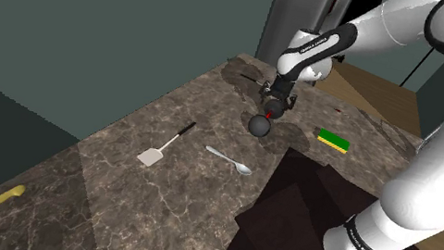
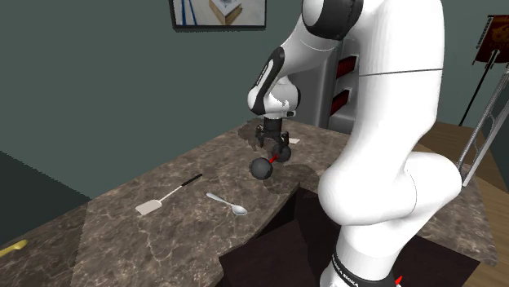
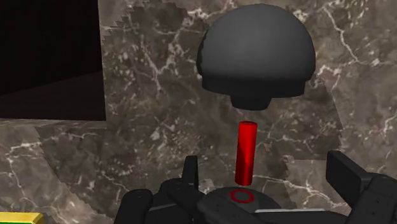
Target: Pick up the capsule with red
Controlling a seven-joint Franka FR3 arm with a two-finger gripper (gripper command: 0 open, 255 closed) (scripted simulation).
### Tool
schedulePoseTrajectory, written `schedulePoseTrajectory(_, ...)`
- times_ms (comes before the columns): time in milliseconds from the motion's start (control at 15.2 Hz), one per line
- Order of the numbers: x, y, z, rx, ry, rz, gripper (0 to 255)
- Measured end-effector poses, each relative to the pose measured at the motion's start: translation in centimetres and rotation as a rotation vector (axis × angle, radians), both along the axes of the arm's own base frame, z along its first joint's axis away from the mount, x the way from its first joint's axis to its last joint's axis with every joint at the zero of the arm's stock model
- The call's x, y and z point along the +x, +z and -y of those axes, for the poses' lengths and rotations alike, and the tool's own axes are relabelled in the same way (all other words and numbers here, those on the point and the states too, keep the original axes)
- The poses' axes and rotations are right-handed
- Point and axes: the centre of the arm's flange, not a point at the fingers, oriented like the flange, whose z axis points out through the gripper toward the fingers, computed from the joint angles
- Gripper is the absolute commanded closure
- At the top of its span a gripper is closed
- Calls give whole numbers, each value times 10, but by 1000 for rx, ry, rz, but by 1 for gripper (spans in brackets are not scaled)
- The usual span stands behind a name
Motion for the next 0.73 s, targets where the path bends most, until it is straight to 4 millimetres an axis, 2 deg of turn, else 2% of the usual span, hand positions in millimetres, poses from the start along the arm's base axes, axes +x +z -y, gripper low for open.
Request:
schedulePoseTrajectory(198,9,-32,14,8,-67,-6,0)
schedulePoseTrajectory(660,13,-71,18,10,-80,-7,0)
schedulePoseTrajectory(726,13,-73,18,10,-80,-7,255)
